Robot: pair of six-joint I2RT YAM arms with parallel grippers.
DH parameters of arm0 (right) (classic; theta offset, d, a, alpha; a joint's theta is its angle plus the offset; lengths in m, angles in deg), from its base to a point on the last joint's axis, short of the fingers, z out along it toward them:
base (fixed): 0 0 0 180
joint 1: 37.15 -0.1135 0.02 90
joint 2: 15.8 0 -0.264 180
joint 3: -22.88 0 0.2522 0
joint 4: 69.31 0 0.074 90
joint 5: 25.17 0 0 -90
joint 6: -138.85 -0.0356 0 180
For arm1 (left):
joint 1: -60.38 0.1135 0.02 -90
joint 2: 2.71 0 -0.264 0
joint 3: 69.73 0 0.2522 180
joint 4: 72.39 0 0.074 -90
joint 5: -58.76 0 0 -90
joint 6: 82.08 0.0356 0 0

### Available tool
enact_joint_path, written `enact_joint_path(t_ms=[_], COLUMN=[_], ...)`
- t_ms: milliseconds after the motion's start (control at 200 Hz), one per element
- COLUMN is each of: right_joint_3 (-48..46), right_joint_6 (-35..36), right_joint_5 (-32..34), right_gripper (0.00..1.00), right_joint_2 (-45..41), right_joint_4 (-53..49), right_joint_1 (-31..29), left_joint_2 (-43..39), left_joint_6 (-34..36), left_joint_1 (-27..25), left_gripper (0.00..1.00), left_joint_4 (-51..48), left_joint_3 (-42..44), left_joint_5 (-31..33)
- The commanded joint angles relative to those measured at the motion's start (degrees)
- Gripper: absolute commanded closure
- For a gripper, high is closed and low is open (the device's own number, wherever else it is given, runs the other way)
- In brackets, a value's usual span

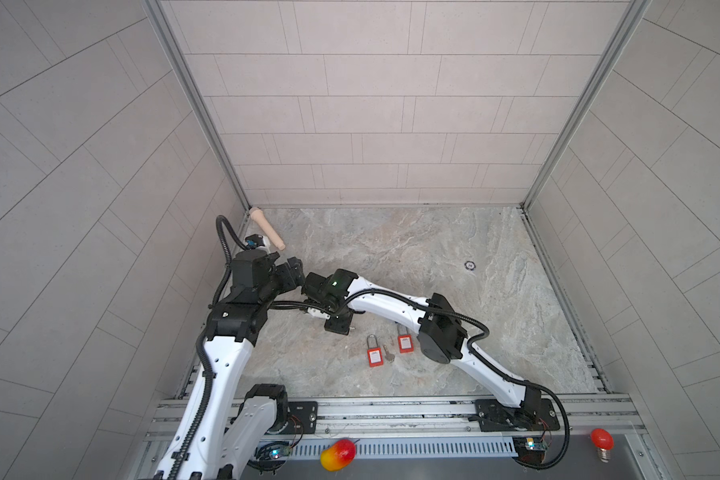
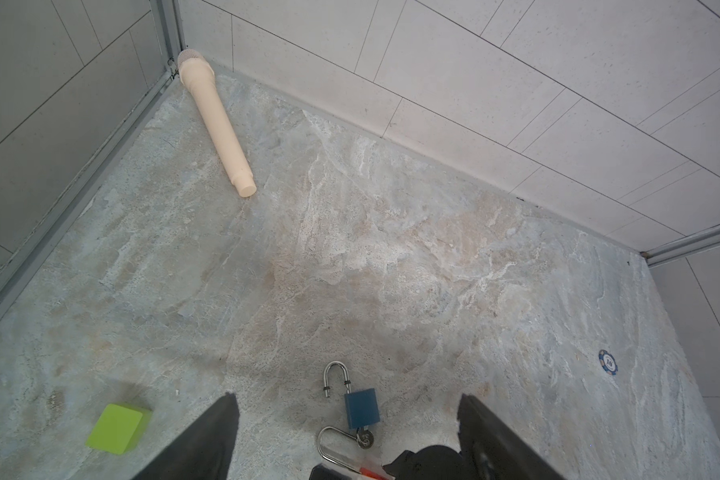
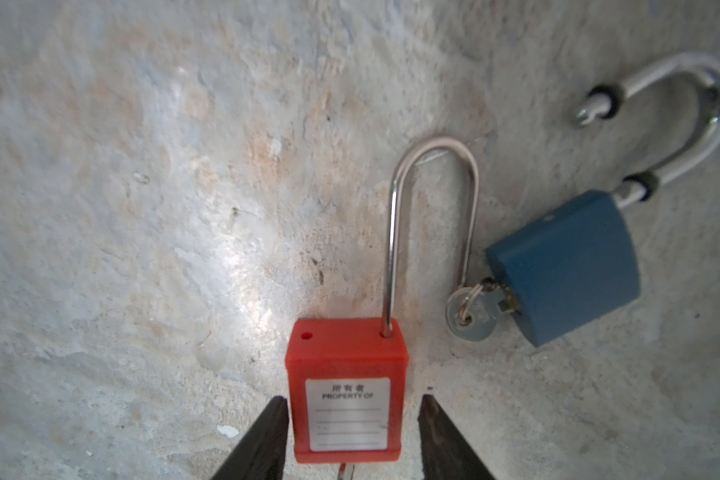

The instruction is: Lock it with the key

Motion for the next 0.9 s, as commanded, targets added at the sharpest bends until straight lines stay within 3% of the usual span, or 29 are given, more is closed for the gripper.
enact_joint_path(t_ms=[0, 400, 625, 896], right_joint_3=[-1.03, -1.39, -2.42, -7.76], right_joint_6=[0.94, 1.72, 4.03, 6.12], right_joint_5=[0.38, 1.78, -0.05, -8.59], right_gripper=[0.50, 0.48, 0.70, 0.82], right_joint_2=[0.79, 2.19, 0.34, -10.73], right_joint_4=[-1.53, -1.96, -1.51, 0.94], right_joint_1=[-0.24, -0.53, -0.47, 4.59], left_joint_2=[-0.76, -0.39, -0.20, 1.52], left_joint_6=[-0.61, -0.72, -0.62, 2.42], left_joint_1=[-0.17, -0.13, -0.16, -0.45], left_gripper=[0.12, 0.13, 0.13, 0.14], left_joint_4=[1.28, 2.15, 2.44, 4.73], left_joint_3=[0.68, 1.19, 1.32, 0.73], left_joint_5=[-0.27, -1.13, -1.95, -5.91])
